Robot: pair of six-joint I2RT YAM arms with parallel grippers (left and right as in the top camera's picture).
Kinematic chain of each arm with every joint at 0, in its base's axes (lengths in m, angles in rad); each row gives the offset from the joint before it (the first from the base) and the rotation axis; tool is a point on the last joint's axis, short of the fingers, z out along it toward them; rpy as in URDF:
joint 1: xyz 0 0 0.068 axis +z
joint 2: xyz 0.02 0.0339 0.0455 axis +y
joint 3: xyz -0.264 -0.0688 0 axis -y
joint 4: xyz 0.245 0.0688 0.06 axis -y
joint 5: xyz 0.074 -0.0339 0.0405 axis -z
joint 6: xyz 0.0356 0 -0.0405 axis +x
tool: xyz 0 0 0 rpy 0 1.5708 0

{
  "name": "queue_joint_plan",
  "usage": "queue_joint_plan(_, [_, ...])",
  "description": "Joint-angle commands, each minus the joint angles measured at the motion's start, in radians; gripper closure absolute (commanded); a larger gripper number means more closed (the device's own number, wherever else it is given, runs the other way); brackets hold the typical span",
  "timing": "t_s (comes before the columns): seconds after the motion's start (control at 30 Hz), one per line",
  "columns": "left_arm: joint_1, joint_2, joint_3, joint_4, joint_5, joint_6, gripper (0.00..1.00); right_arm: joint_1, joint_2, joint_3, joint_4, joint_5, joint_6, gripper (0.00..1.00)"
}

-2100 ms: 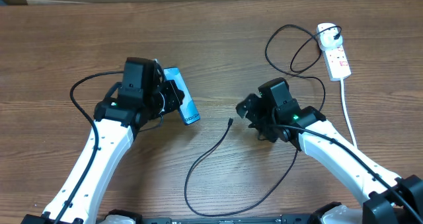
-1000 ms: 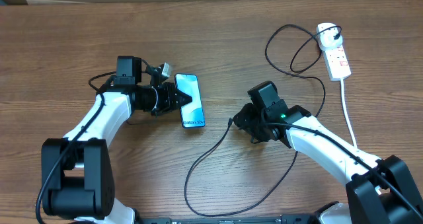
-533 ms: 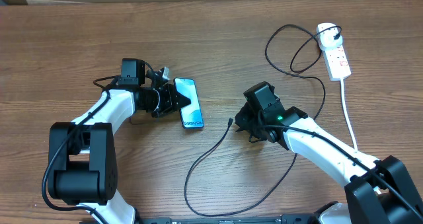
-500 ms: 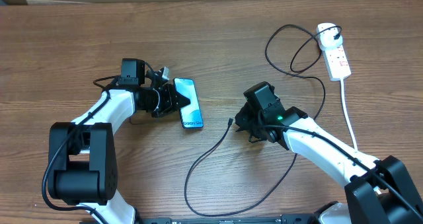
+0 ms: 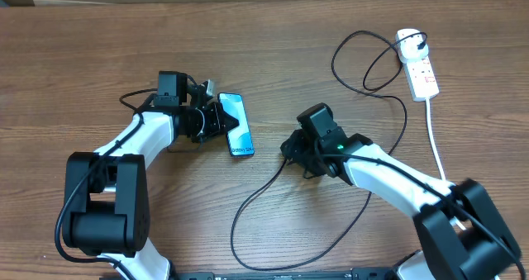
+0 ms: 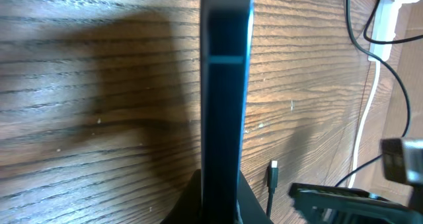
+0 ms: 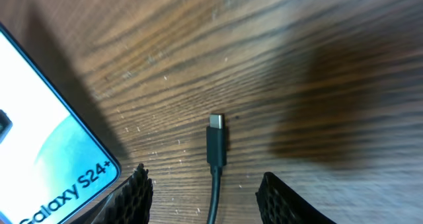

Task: Plug charger to phone and switch on socket
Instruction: 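Lower the right gripper onto the black USB-C cable end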

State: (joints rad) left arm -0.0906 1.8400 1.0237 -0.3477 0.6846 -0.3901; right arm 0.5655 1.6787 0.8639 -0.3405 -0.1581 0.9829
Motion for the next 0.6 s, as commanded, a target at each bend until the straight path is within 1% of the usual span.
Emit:
queue_joint_plan(0.0, [-0.01, 0.004, 0.008, 0.003, 0.014, -0.002, 0.96, 0.006, 0.043, 0.006, 0.026, -0.072, -0.009, 0.49])
queue_joint_plan(0.17, [-0.01, 0.004, 0.008, -0.011, 0.023, -0.003, 0.96, -0.008, 0.059, 0.006, 0.027, -0.072, -0.003, 0.5])
queue_joint_plan(0.33, [-0.01, 0.004, 0.008, -0.019, 0.023, -0.003, 0.96, -0.016, 0.081, 0.006, 0.026, -0.078, -0.003, 0.61])
queue_joint_plan(0.47, [-0.01, 0.004, 0.008, -0.024, 0.023, -0.003, 0.96, -0.015, 0.113, 0.006, 0.029, -0.117, 0.006, 0.64])
queue_joint_plan(0.57, [-0.01, 0.004, 0.008, -0.026, 0.023, -0.003, 0.96, -0.015, 0.115, 0.006, 0.033, -0.113, 0.011, 0.71])
